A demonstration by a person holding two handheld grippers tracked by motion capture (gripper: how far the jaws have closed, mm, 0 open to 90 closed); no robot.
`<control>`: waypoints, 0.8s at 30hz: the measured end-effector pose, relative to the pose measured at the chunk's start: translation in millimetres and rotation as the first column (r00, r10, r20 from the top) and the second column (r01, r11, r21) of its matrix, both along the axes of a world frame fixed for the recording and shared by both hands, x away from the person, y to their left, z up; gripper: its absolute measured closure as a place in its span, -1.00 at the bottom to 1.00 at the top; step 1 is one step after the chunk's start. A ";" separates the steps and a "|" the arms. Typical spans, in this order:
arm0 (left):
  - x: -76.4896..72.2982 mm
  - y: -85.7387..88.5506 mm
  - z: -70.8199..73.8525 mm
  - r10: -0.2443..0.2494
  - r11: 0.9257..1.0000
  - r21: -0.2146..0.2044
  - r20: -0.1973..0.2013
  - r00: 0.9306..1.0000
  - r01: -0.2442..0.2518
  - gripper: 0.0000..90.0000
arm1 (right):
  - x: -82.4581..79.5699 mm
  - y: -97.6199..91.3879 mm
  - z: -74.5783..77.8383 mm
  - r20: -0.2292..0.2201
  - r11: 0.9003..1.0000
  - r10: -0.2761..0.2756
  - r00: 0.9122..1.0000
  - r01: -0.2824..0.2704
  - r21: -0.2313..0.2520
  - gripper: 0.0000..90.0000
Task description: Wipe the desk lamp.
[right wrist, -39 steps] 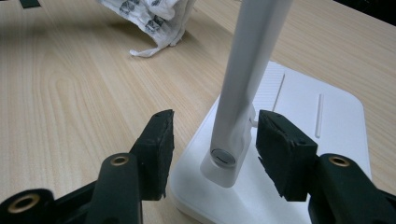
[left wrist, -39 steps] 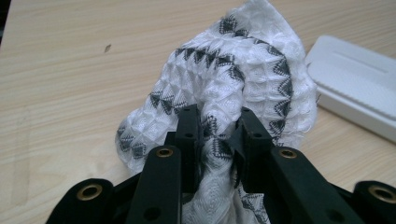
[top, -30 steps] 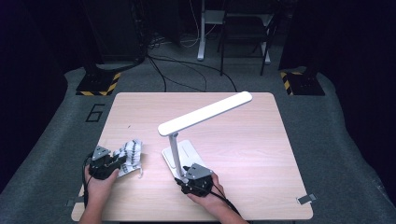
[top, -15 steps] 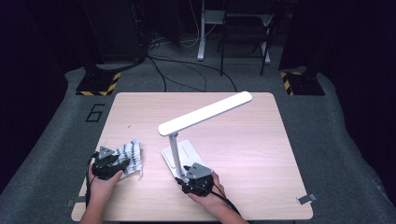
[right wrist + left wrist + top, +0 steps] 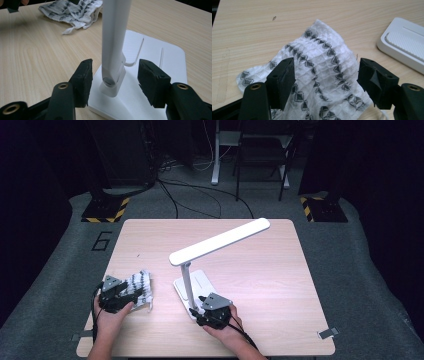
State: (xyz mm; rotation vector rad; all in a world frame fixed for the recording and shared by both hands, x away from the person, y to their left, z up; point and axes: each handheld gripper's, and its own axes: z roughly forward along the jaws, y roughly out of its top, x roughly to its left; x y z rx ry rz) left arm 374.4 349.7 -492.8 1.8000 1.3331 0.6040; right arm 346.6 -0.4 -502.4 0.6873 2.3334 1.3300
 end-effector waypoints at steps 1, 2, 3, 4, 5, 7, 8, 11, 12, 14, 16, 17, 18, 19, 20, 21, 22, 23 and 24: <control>-0.7 -1.2 1.6 0.000 1.000 -0.010 0.006 1.000 0.000 -0.35 | 0.5 -1.1 0.9 0.002 1.000 -0.004 1.000 0.004 0.004 0.01; -1.5 -2.2 3.5 -0.005 1.000 -0.017 0.012 1.000 0.005 -0.35 | 0.4 -1.6 1.9 -0.001 1.000 -0.013 1.000 0.013 0.014 0.02; -2.0 -3.5 5.3 -0.010 1.000 -0.017 0.020 1.000 0.010 -0.36 | -0.2 -2.6 2.6 -0.004 1.000 -0.016 1.000 0.016 0.016 0.02; -2.5 -4.8 7.7 -0.016 1.000 -0.011 0.020 1.000 0.016 -0.35 | 0.0 -2.9 3.3 -0.001 0.999 -0.027 1.000 0.027 0.028 0.02; -2.7 -5.6 9.9 -0.029 0.999 -0.013 0.024 0.999 0.029 -0.35 | 0.6 -4.6 4.2 0.000 1.000 -0.020 1.000 0.020 0.024 0.01; -3.0 -7.2 14.6 -0.043 0.999 -0.029 0.028 0.999 0.044 -0.35 | 1.1 -5.8 5.1 -0.011 0.999 -0.029 1.000 0.029 0.039 -0.01; -3.1 -8.2 16.0 -0.044 0.998 -0.032 0.033 0.998 0.045 -0.34 | 1.6 -6.7 4.9 -0.013 0.998 -0.037 0.999 0.038 0.043 -0.02; -4.1 -11.6 19.7 -0.050 0.998 -0.040 0.040 0.998 0.052 -0.36 | 4.7 -9.8 4.0 -0.034 0.999 -0.035 0.999 0.036 0.034 -0.07; -4.1 -13.0 20.3 -0.054 0.998 -0.039 0.033 0.998 0.056 -0.37 | 5.6 -10.5 3.3 -0.044 0.999 -0.038 0.998 0.039 0.034 -0.08; -2.9 -16.0 20.6 -0.064 0.997 -0.048 0.027 0.998 0.066 -0.44 | 7.5 -13.2 2.7 -0.051 0.999 -0.039 0.998 0.040 0.014 -0.08; -2.5 -18.3 22.1 -0.075 0.996 -0.051 0.024 0.997 0.076 -0.49 | 6.7 -15.3 3.5 -0.056 0.998 -0.054 0.997 0.055 0.027 -0.10; -2.0 -20.4 22.5 -0.073 0.995 -0.059 0.035 0.997 0.075 -0.54 | 6.5 -16.3 4.3 -0.052 0.998 -0.055 0.997 0.057 0.030 -0.10; -2.1 -21.5 24.5 -0.087 0.994 -0.064 0.022 0.996 0.088 -0.59 | 5.7 -17.7 5.6 -0.054 0.997 -0.061 0.997 0.063 0.032 -0.11; -1.8 -23.6 25.5 -0.091 0.993 -0.074 0.029 0.995 0.093 -0.63 | 5.3 -18.6 6.7 -0.053 0.997 -0.064 0.997 0.066 0.041 -0.12; -2.0 -26.1 26.8 -0.097 0.992 -0.082 0.038 0.995 0.099 -0.67 | 5.0 -20.2 7.9 -0.050 0.997 -0.066 0.997 0.068 0.040 -0.13; -2.3 -27.6 27.5 -0.107 0.991 -0.081 0.035 0.994 0.109 -0.67 | 5.1 -22.3 9.4 -0.043 0.997 -0.071 0.997 0.072 0.036 -0.13; -2.2 -29.4 28.7 -0.125 0.988 -0.086 0.030 0.992 0.128 -0.70 | 4.6 -23.7 10.2 -0.049 0.996 -0.079 0.996 0.081 0.037 -0.13; -3.1 -31.8 29.7 -0.143 0.985 -0.094 0.034 0.989 0.146 -0.76 | 4.8 -25.5 10.9 -0.057 0.995 -0.084 0.995 0.086 0.043 -0.15; -4.2 -33.7 31.2 -0.162 0.982 -0.087 0.042 0.986 0.165 -0.79 | 6.2 -28.1 11.4 -0.052 0.995 -0.083 0.995 0.085 0.043 -0.17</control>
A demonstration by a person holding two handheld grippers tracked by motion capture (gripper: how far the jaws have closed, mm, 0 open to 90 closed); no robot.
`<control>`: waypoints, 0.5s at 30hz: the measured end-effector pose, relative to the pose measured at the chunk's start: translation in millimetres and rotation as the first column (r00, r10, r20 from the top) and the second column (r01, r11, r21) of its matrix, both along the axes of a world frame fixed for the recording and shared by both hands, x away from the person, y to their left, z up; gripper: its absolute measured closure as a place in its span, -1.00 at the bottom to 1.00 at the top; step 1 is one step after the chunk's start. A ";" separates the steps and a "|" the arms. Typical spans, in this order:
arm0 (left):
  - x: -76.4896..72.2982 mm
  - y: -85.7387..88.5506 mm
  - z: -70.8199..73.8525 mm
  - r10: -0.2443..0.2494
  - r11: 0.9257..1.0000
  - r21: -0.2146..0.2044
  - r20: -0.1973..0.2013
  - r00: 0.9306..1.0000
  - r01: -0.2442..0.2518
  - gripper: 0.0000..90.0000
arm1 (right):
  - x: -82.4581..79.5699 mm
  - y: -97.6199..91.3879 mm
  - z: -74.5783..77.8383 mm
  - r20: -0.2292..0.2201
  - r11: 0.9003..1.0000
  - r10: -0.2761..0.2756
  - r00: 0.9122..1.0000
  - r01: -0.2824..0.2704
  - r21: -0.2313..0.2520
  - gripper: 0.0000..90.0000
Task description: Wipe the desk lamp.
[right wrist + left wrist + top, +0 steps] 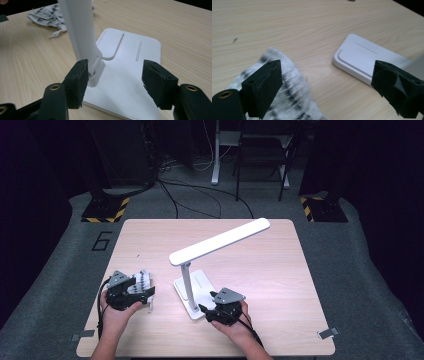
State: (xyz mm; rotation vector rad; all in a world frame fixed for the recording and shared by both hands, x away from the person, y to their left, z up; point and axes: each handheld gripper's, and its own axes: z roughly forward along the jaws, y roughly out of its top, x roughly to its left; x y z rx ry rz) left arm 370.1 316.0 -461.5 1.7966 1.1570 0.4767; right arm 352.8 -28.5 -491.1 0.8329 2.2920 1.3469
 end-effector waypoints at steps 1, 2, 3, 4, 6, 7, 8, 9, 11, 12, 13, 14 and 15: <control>-1.1 -2.9 1.7 -0.005 1.000 -0.001 0.005 1.000 0.005 -0.76 | 0.3 -1.7 0.2 -0.007 1.000 -0.015 1.000 0.015 0.006 -0.19; -2.3 -5.3 3.8 -0.017 1.000 -0.005 0.016 1.000 0.017 -0.70 | 1.1 -3.9 0.4 -0.014 1.000 -0.019 1.000 0.019 0.007 -0.20; -3.5 -7.9 5.7 -0.029 1.000 -0.006 0.031 0.999 0.029 -0.65 | 1.6 -5.6 0.4 -0.019 1.000 -0.029 0.999 0.029 0.012 -0.23; -4.7 -10.3 8.0 -0.034 0.999 -0.001 0.037 0.999 0.035 -0.63 | 1.9 -7.9 0.5 -0.023 1.000 -0.027 0.999 0.028 0.012 -0.26; -6.0 -14.0 11.1 -0.049 0.999 -0.006 0.048 0.998 0.049 -0.55 | 3.7 -11.5 0.9 -0.016 0.999 -0.032 0.999 0.032 0.018 -0.26; -6.8 -15.1 11.9 -0.059 0.998 -0.005 0.048 0.997 0.060 -0.48 | 3.6 -12.7 1.0 -0.020 0.999 -0.039 0.999 0.040 0.024 -0.25; -7.6 -17.1 11.7 -0.065 0.998 -0.014 0.045 0.997 0.065 -0.43 | 3.9 -14.1 1.0 -0.016 0.999 -0.048 0.999 0.048 0.022 -0.24; -7.9 -17.7 11.9 -0.076 0.997 -0.017 0.038 0.996 0.077 -0.38 | 5.0 -15.9 0.6 -0.010 0.999 -0.048 0.999 0.049 0.021 -0.23; -8.3 -20.9 11.0 -0.101 0.995 -0.021 0.041 0.994 0.102 -0.28 | 6.6 -18.0 -0.1 -0.006 0.999 -0.049 0.999 0.049 0.018 -0.15; -8.6 -22.3 11.2 -0.114 0.993 -0.014 0.039 0.993 0.114 -0.25 | 7.5 -18.6 -0.5 -0.004 0.999 -0.050 0.999 0.050 0.014 -0.10; -9.0 -23.8 11.8 -0.129 0.992 -0.013 0.036 0.991 0.129 -0.25 | 7.7 -19.1 -0.5 -0.005 0.999 -0.052 0.999 0.052 0.014 -0.06; -9.5 -26.0 12.0 -0.136 0.991 -0.014 0.040 0.990 0.136 -0.24 | 7.7 -19.9 -0.3 -0.008 0.999 -0.051 0.999 0.051 0.014 -0.02; -10.3 -27.6 12.9 -0.145 0.989 -0.009 0.037 0.989 0.145 -0.24 | 8.0 -20.4 -0.5 0.002 0.999 -0.052 0.999 0.052 0.014 -0.02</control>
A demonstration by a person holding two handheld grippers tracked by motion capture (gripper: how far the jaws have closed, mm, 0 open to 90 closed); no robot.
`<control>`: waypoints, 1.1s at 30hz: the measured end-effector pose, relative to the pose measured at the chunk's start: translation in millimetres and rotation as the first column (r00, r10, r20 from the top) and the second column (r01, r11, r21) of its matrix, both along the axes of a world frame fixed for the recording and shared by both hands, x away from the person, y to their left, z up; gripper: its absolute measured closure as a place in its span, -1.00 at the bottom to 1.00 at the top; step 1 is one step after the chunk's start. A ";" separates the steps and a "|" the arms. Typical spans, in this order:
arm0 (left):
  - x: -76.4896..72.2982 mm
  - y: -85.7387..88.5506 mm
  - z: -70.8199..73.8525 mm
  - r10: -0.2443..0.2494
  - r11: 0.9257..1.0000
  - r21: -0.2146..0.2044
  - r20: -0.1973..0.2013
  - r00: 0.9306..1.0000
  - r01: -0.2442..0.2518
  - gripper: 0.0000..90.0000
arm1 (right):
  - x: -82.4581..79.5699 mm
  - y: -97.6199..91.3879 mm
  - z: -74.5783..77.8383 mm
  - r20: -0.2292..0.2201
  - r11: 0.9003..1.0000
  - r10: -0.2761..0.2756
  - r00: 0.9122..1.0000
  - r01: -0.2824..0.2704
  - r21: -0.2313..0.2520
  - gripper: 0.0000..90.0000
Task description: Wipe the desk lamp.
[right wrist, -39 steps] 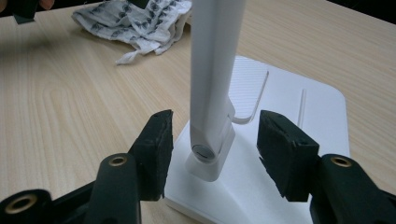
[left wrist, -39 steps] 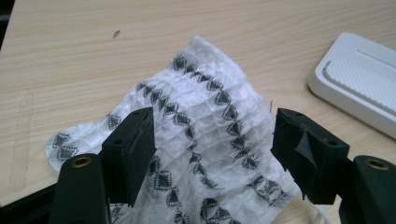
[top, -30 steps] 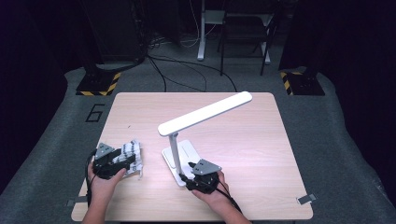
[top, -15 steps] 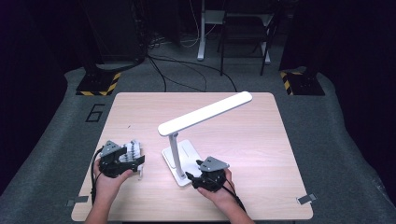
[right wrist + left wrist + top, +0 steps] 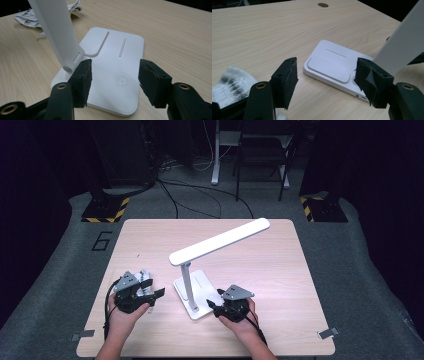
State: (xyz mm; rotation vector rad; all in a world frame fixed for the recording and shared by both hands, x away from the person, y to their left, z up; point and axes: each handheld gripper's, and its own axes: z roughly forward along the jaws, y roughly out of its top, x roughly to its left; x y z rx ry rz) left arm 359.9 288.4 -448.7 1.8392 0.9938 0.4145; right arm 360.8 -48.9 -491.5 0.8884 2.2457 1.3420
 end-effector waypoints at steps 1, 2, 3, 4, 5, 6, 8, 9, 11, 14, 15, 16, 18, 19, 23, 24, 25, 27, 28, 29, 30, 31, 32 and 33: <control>-0.6 -2.3 0.1 -0.003 1.000 -0.002 0.009 1.000 0.003 -0.24 | -0.4 -0.1 -0.3 0.006 1.000 -0.009 1.000 0.009 0.000 -0.02; -1.5 -3.9 0.6 -0.014 1.000 -0.001 0.009 1.000 0.014 -0.23 | 0.2 -0.4 -0.8 0.014 1.000 -0.008 1.000 0.008 -0.009 -0.02; -2.6 -5.7 1.0 -0.025 1.000 0.002 0.007 1.000 0.025 -0.21 | 0.5 -0.6 -1.4 0.015 1.000 -0.012 1.000 0.012 -0.014 -0.01; -3.2 -7.8 1.1 -0.031 1.000 0.004 0.012 0.999 0.031 -0.20 | 1.5 -1.0 -2.5 0.021 1.000 -0.016 1.000 0.016 -0.017 0.00; -4.2 -10.2 1.1 -0.038 0.999 0.000 0.011 0.999 0.038 -0.20 | 2.5 -1.6 -3.6 0.022 1.000 -0.020 1.000 0.021 -0.017 0.00; -4.9 -12.3 1.5 -0.049 0.999 0.006 0.015 0.999 0.049 -0.16 | 2.9 -2.7 -4.3 0.010 0.999 -0.025 1.000 0.026 -0.019 0.01; -6.9 -17.3 1.9 -0.068 0.998 0.008 0.011 0.998 0.068 -0.13 | 5.7 -4.8 -6.4 -0.001 0.999 -0.039 0.999 0.039 -0.017 0.04; -7.9 -20.2 1.5 -0.076 0.997 0.008 0.014 0.997 0.076 -0.09 | 7.1 -6.5 -7.5 -0.014 0.999 -0.042 0.999 0.042 -0.018 0.07; -9.9 -26.1 1.2 -0.088 0.996 0.015 0.019 0.996 0.088 -0.04 | 9.8 -9.6 -9.9 -0.024 0.998 -0.052 0.998 0.051 -0.021 0.11; -11.8 -31.7 1.7 -0.122 0.992 0.020 0.015 0.992 0.122 0.00 | 11.9 -11.8 -12.2 -0.041 0.998 -0.054 0.998 0.053 -0.023 0.11; -12.7 -35.0 0.7 -0.113 0.994 0.005 0.018 0.993 0.113 0.00 | 12.8 -11.9 -12.7 -0.049 0.999 -0.050 0.998 0.049 -0.022 0.12; -12.7 -35.8 1.0 -0.129 0.992 0.014 0.017 0.992 0.128 0.00 | 12.8 -11.7 -13.2 -0.042 0.998 -0.057 0.997 0.057 -0.023 0.13; -13.5 -39.7 0.2 -0.146 0.989 0.014 0.006 0.989 0.146 0.00 | 13.1 -11.9 -13.4 -0.036 0.998 -0.054 0.998 0.052 -0.035 0.11; -13.6 -41.7 -0.4 -0.150 0.988 0.023 0.014 0.989 0.150 0.00 | 12.7 -11.4 -13.5 -0.037 0.998 -0.062 0.997 0.061 -0.024 0.10; -14.2 -51.1 -3.0 -0.185 0.982 0.049 -0.001 0.983 0.185 -0.02 | 14.4 -13.2 -13.9 -0.049 0.999 -0.050 0.998 0.050 -0.001 0.09; -14.4 -53.3 -3.9 -0.184 0.982 0.051 0.006 0.983 0.184 -0.03 | 14.8 -13.2 -14.4 -0.060 0.998 -0.054 0.997 0.055 0.004 0.09; -14.6 -55.8 -4.4 -0.187 0.981 0.055 0.006 0.982 0.187 -0.03 | 15.2 -13.3 -15.0 -0.069 0.999 -0.046 0.997 0.046 0.004 0.09; -14.9 -59.5 -4.8 -0.201 0.978 0.061 -0.007 0.980 0.201 -0.04 | 16.0 -13.0 -16.6 -0.070 0.999 -0.040 0.997 0.040 -0.005 0.09; -14.9 -61.9 -5.9 -0.198 0.979 0.056 -0.001 0.980 0.198 -0.05 | 14.5 -12.1 -16.8 -0.088 0.999 -0.042 0.995 0.042 -0.009 0.09; -14.6 -63.6 -6.3 -0.204 0.977 0.057 -0.007 0.979 0.204 -0.05 | 14.7 -11.1 -17.8 -0.079 0.999 -0.048 0.996 0.047 -0.008 0.09; -14.1 -65.0 -6.2 -0.215 0.974 0.068 -0.015 0.977 0.215 -0.05 | 14.7 -11.0 -17.7 -0.091 0.999 -0.043 0.995 0.042 -0.017 0.09; -13.7 -67.2 -7.4 -0.208 0.976 0.062 -0.008 0.978 0.208 -0.05 | 15.0 -10.7 -18.4 -0.091 0.999 -0.037 0.995 0.036 -0.021 0.09; -12.9 -68.0 -7.2 -0.219 0.973 0.073 -0.014 0.976 0.219 -0.06 | 14.9 -10.0 -18.9 -0.095 0.999 -0.038 0.995 0.037 -0.018 0.09; -12.4 -70.3 -8.2 -0.216 0.974 0.070 -0.011 0.976 0.216 -0.06 | 14.9 -9.5 -19.2 -0.096 0.999 -0.040 0.995 0.039 -0.018 0.09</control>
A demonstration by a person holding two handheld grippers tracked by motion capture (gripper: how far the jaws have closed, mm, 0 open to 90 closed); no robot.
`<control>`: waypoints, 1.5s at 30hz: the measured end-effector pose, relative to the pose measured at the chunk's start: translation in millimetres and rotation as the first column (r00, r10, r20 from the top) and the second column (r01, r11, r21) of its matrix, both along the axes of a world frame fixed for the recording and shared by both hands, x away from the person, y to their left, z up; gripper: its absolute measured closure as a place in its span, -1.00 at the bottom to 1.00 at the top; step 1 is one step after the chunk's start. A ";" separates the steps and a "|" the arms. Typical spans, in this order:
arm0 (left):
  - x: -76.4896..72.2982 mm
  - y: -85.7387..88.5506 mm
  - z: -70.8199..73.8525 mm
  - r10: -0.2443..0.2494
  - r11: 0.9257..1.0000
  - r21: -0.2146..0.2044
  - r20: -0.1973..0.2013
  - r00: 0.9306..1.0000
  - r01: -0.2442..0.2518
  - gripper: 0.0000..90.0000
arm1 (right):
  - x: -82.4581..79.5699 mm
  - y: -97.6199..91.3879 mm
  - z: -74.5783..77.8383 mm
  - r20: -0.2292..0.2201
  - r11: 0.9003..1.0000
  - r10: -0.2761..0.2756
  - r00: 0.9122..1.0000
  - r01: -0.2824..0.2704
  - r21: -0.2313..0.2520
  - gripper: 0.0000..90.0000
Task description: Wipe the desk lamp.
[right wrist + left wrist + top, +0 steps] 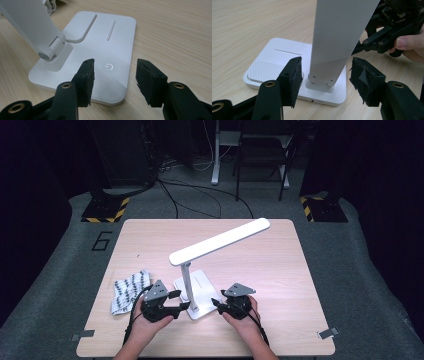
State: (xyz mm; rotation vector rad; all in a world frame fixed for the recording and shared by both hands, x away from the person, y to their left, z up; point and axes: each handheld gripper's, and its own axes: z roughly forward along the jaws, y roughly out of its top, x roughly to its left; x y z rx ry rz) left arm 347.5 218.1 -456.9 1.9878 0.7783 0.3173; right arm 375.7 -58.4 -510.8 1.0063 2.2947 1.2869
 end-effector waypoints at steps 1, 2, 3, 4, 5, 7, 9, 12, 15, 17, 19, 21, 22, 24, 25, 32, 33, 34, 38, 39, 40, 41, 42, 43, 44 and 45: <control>0.7 -1.9 -0.6 -0.006 1.000 0.002 -0.005 1.000 0.006 -0.06 | -0.2 0.2 -0.2 -0.003 1.000 -0.006 1.000 0.006 0.002 0.08; 1.3 -3.7 -0.8 -0.012 1.000 0.010 -0.011 1.000 0.012 -0.07 | -0.1 0.1 -0.4 -0.004 1.000 -0.005 1.000 0.005 0.003 0.07; 2.0 -5.9 -1.5 -0.014 1.000 0.013 -0.012 1.000 0.014 -0.07 | 0.0 0.1 -0.7 -0.003 1.000 -0.004 1.000 0.004 0.004 0.06; 2.8 -8.4 -2.6 -0.012 1.000 0.013 -0.007 1.000 0.012 -0.07 | 0.0 0.6 -1.3 -0.003 1.000 -0.010 1.000 0.010 0.005 0.05; 3.7 -9.9 -3.0 -0.016 1.000 0.018 -0.009 1.000 0.016 -0.07 | 0.5 0.6 -1.9 -0.012 1.000 0.000 1.000 0.000 0.000 0.05; 5.5 -12.7 -4.2 -0.016 1.000 0.023 -0.012 1.000 0.016 -0.06 | 1.4 1.3 -3.6 -0.016 1.000 0.001 1.000 -0.001 0.000 0.05; 6.2 -15.2 -4.3 -0.017 0.999 0.027 -0.005 1.000 0.018 0.01 | 1.0 2.8 -4.3 -0.024 1.000 -0.003 1.000 0.003 -0.004 0.02; 6.6 -20.2 -3.7 0.006 1.000 0.030 0.020 1.000 -0.007 0.06 | -0.5 5.3 -4.7 -0.036 1.000 -0.009 0.999 0.009 -0.005 -0.01; 7.4 -23.0 -3.2 0.017 0.999 0.044 0.033 0.999 -0.018 0.13 | -0.1 6.4 -5.7 -0.029 1.000 0.000 1.000 -0.001 -0.013 -0.02; 7.1 -24.2 -2.6 0.010 0.998 0.059 0.043 0.999 -0.013 0.15 | 0.3 6.1 -6.3 -0.032 1.000 0.001 0.999 -0.002 -0.022 -0.03; 6.9 -25.5 -3.2 0.010 0.998 0.058 0.051 0.999 -0.013 0.16 | -0.1 5.9 -6.6 -0.039 1.000 -0.006 0.999 0.006 -0.014 -0.03; 8.4 -25.3 -3.5 -0.003 0.998 0.059 0.054 0.999 0.000 0.16 | -0.4 4.8 -6.3 -0.040 1.000 -0.015 0.999 0.014 -0.014 -0.03; 9.4 -25.3 -3.8 -0.010 0.998 0.055 0.054 0.999 0.007 0.16 | 0.3 3.5 -6.0 -0.032 1.000 -0.012 0.999 0.011 -0.021 -0.03; 11.2 -26.4 -5.2 -0.019 0.999 0.040 0.060 0.998 0.016 0.17 | -0.2 2.2 -5.9 -0.040 1.000 -0.023 0.999 0.022 -0.014 -0.03; 11.8 -26.5 -5.2 -0.026 0.999 0.041 0.061 0.998 0.023 0.17 | -0.5 1.5 -6.0 -0.038 1.000 -0.030 0.999 0.029 -0.010 -0.03; 17.0 -33.1 -5.5 -0.077 0.996 0.042 0.064 0.995 0.075 0.17 | -3.1 -7.2 -6.5 -0.042 0.999 -0.050 0.998 0.049 -0.011 -0.03; 17.7 -35.4 -6.0 -0.080 0.996 0.035 0.069 0.994 0.078 0.17 | -3.9 -8.8 -6.3 -0.042 0.998 -0.056 0.998 0.056 -0.009 -0.03; 18.3 -36.8 -5.6 -0.096 0.995 0.036 0.059 0.994 0.094 0.16 | -5.0 -10.8 -6.1 -0.044 0.998 -0.064 0.997 0.063 -0.008 -0.03; 22.0 -40.0 -5.2 -0.129 0.991 0.044 0.065 0.989 0.127 0.16 | -7.6 -17.8 -6.8 -0.050 0.996 -0.092 0.995 0.092 -0.001 -0.04; 22.3 -40.1 -5.6 -0.128 0.991 0.039 0.065 0.990 0.126 0.16 | -7.8 -19.1 -7.1 -0.051 0.996 -0.088 0.995 0.088 -0.001 -0.04; 22.5 -39.8 -5.4 -0.127 0.991 0.038 0.056 0.990 0.125 0.16 | -8.3 -19.4 -7.4 -0.052 0.996 -0.089 0.995 0.089 0.001 -0.04; 22.6 -40.0 -5.5 -0.127 0.991 0.037 0.057 0.990 0.125 0.15 | -9.2 -19.9 -7.4 -0.057 0.996 -0.090 0.994 0.090 -0.001 -0.04; 22.6 -40.2 -5.6 -0.126 0.992 0.036 0.058 0.990 0.124 0.15 | -9.7 -19.9 -7.7 -0.057 0.995 -0.096 0.994 0.096 -0.001 -0.04; 22.6 -40.5 -5.6 -0.125 0.992 0.037 0.058 0.990 0.123 0.15 | -10.3 -19.8 -8.2 -0.061 0.996 -0.093 0.994 0.094 -0.002 -0.04; 22.8 -40.6 -5.6 -0.125 0.992 0.037 0.057 0.991 0.123 0.15 | -10.4 -19.3 -9.1 -0.058 0.996 -0.091 0.994 0.091 -0.004 -0.04; 22.9 -40.7 -5.7 -0.124 0.992 0.036 0.057 0.991 0.122 0.15 | -9.8 -19.2 -9.4 -0.061 0.997 -0.079 0.995 0.079 -0.009 -0.04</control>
